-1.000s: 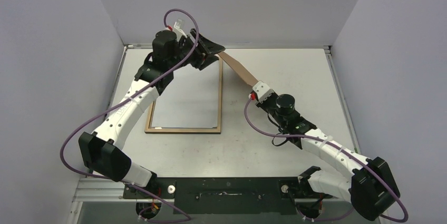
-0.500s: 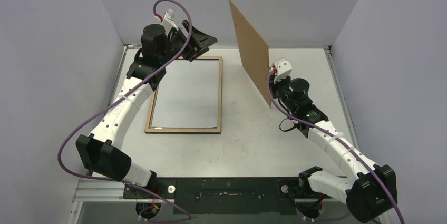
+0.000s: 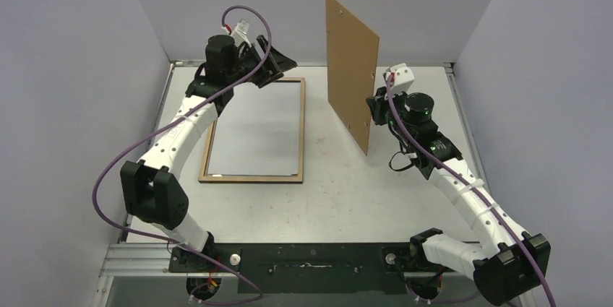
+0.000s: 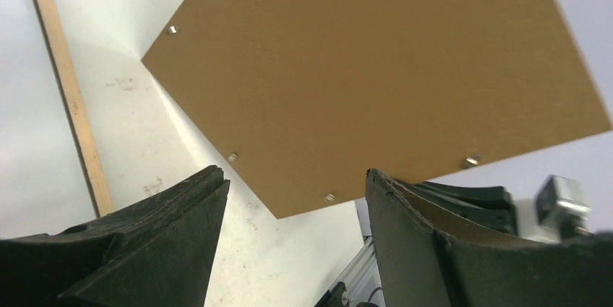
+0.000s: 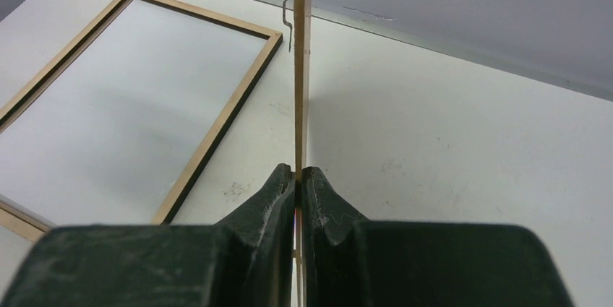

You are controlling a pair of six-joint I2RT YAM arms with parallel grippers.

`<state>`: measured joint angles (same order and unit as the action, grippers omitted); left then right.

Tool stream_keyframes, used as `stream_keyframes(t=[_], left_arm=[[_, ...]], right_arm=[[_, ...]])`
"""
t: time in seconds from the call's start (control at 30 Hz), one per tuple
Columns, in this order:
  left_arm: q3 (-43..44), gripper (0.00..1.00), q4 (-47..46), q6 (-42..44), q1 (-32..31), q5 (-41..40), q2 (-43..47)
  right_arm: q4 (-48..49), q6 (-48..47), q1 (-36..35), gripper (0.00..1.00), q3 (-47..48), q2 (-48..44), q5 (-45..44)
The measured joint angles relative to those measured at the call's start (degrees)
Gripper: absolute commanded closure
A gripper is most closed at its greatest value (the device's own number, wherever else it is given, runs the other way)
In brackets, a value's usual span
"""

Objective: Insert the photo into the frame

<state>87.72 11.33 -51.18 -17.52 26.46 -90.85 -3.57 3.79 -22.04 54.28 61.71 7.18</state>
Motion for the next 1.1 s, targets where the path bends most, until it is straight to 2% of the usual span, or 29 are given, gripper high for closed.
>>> stream_keyframes(t=[0.23,0.47,0.63,0.87,1.1], left_arm=[[-0.09,0.25,-1.33,2.89,0.00,1.42,-6.16],[-0.02,0.25,-0.55,5.97,0.07,1.81,-9.22],[-0.02,0.25,0.26,6.60,0.35,2.12,-12.15],[-1.18,0.25,-0.90,5.75,0.35,5.16,-14.69],[-5.60,0.25,-1.86,5.11,-1.99,6.47,-14.95]], right_arm=[[-9.01,5.11,0.28,1.00,5.68,-0.66,-0.96],[-23.32,13.81,0.79,1.00,20.31,2.78,-6.93],[-30.97,20.20,1.99,1.00,25.11,4.81,-10.23],[-40.35,29.49,4.35,1.00,28.35,5.77,-12.11],[-47.71,37.68,9.62,1.00,28.37,7.10,-7.10]])
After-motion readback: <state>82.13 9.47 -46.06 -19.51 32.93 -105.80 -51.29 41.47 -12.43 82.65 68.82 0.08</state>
